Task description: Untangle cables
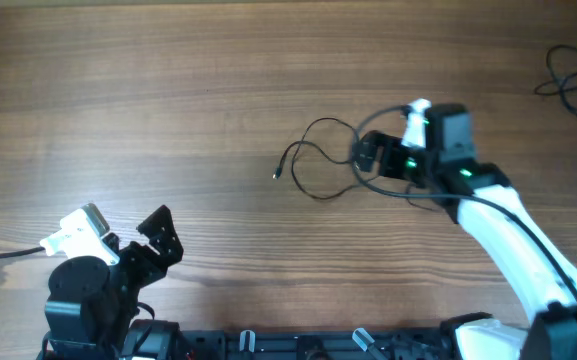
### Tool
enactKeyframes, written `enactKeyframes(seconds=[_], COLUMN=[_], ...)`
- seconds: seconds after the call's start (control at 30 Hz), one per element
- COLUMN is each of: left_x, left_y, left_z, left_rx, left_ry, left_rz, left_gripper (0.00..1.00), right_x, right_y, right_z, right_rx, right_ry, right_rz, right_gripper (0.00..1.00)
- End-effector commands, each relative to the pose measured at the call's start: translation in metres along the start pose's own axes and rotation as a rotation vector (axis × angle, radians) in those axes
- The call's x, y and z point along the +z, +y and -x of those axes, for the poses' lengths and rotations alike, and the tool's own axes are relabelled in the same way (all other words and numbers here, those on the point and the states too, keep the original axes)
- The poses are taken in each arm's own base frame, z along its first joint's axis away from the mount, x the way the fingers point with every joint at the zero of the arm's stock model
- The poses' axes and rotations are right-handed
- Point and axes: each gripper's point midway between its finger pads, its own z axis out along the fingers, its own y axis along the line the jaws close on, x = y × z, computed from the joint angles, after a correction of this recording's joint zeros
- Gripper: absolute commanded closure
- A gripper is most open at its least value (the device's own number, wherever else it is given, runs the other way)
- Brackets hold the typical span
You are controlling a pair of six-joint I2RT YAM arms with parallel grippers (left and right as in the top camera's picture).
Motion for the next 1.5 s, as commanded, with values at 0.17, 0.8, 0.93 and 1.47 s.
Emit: enactKeyframes(seconds=[0.17, 0.8, 0.93, 1.47], left_x=[0.000, 0.000, 0.000, 0.000], left_y=[0.002, 0.002, 0.002, 0.002], left_z=[0.001, 0.001, 0.001, 0.001], left_rx=[-0.013, -0.013, -0.013, -0.013], left_ry=[-0.012, -0.012, -0.012, -0.012], left_rz=[0.010, 0.010, 0.010, 0.010], left_gripper=[0.00, 0.00, 0.00, 0.00], right_x=[0.074, 0.032, 0.011, -0.182], right_y=[-0.035, -0.206, -0.256, -0.096], right_z=[-0.001, 0.048, 0.077, 0.142], right_rx=[0.087, 0.055, 0.000, 0.289], right_ry=[-0.035, -0.249, -0.277, -0.691], right_rz=[-0.178, -0.805, -0.677, -0.101], right_gripper=[0.53, 0.95, 0.95, 0.00])
